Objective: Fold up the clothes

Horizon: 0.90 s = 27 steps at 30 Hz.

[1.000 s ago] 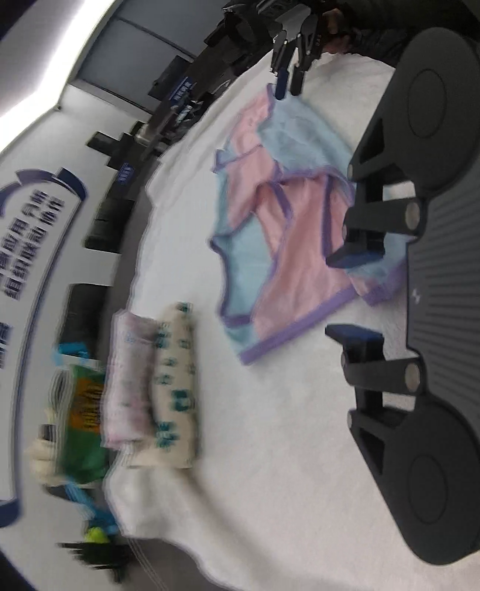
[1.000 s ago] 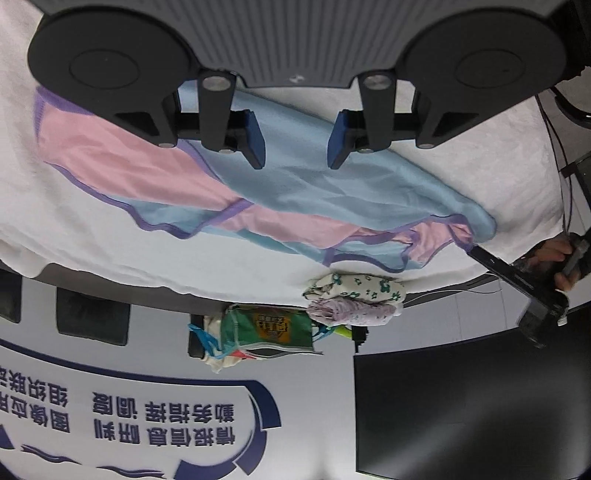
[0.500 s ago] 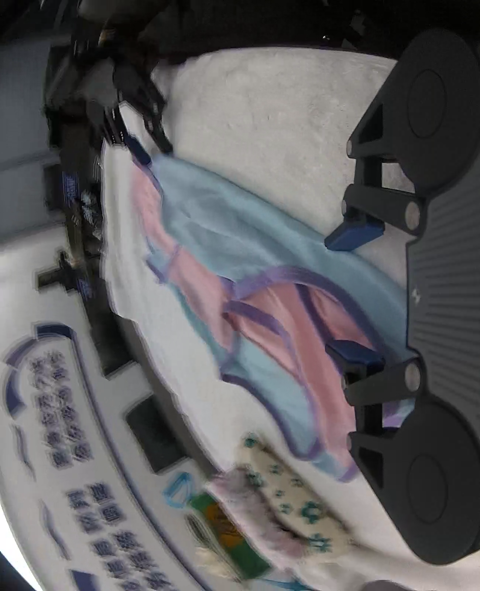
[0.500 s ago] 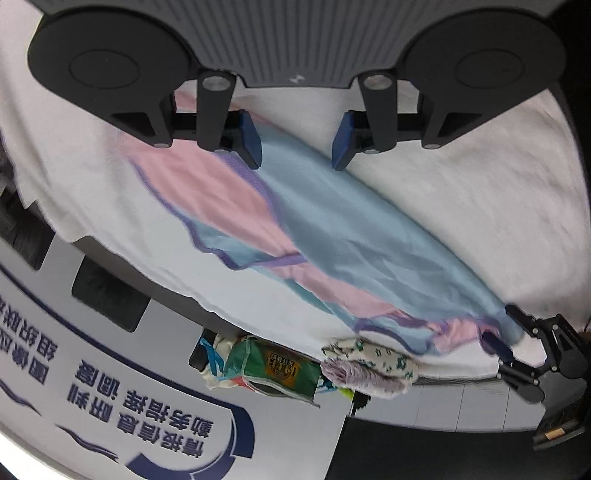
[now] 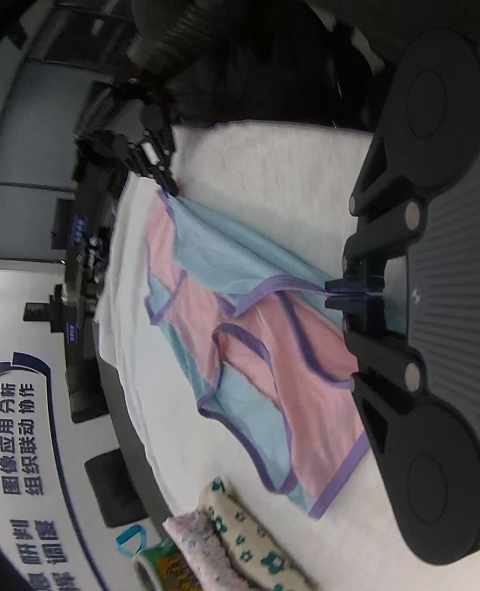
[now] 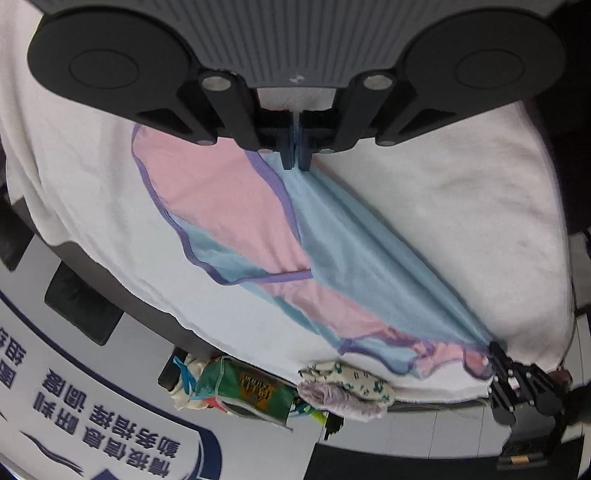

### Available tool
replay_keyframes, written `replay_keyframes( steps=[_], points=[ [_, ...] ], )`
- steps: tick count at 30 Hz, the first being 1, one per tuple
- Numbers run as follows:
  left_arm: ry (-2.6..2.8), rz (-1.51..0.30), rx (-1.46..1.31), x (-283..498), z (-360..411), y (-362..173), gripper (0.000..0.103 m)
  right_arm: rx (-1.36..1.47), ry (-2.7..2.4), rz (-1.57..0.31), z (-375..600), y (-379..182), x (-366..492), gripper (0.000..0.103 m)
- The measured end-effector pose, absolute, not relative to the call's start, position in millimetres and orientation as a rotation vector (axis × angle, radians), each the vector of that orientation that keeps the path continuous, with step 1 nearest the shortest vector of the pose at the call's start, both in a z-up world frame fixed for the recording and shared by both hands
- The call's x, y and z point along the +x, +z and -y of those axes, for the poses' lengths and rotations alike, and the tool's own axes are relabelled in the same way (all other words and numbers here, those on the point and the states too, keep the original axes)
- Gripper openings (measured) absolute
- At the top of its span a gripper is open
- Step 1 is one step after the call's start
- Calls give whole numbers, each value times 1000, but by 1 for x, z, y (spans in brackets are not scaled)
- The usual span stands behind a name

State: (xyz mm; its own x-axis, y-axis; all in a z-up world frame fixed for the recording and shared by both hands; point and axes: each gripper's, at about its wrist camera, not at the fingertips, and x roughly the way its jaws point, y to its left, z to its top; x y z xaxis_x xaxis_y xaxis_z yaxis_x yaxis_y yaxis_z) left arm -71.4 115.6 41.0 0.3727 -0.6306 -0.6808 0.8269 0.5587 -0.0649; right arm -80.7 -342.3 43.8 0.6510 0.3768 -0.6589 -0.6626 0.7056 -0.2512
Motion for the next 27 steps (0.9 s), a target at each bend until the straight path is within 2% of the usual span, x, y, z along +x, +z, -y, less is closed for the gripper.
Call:
replay_keyframes(
  steps=[4, 9, 10, 11, 12, 13, 14, 15, 19, 22, 23, 24, 26, 27],
  points=[
    [-962, -765, 273, -82, -120, 31, 1, -478, 609, -645, 347, 44, -103, 1],
    [-885, -704, 136, -73, -138, 44, 13, -482, 644, -667, 346, 46, -113, 4],
    [-903, -660, 97, -68, -139, 56, 22, -467, 661, -636, 347, 52, -113, 7],
    [-925, -614, 58, -62, -140, 67, 39, -427, 687, -592, 351, 60, -110, 9],
    [-924, -563, 44, -55, -136, 78, 48, -387, 710, -547, 355, 68, -107, 17],
    [-903, -529, 54, -43, -125, 87, 63, -353, 715, -502, 359, 74, -99, 37],
    [-868, -517, 85, -26, -108, 93, 68, -321, 691, -483, 358, 78, -80, 48],
    [-837, -523, 114, -10, -92, 94, 68, -289, 667, -463, 358, 83, -62, 57],
    [-714, -684, 154, 74, -33, 68, 64, -144, 601, -527, 349, 86, 34, 58],
    [-658, -783, 160, 116, -11, 42, 51, -80, 587, -676, 340, 66, 102, 56],
    [-651, -806, 154, 124, -8, 36, 47, -85, 584, -720, 337, 58, 119, 54],
    [-651, -818, 149, 128, -7, 31, 46, -94, 599, -732, 339, 53, 121, 47],
    [-665, -818, 170, 128, -8, 26, 18, -111, 629, -756, 342, 44, 125, 35],
    [-679, -802, 191, 126, -10, 26, 10, -120, 644, -768, 344, 40, 127, 21]
  ],
)
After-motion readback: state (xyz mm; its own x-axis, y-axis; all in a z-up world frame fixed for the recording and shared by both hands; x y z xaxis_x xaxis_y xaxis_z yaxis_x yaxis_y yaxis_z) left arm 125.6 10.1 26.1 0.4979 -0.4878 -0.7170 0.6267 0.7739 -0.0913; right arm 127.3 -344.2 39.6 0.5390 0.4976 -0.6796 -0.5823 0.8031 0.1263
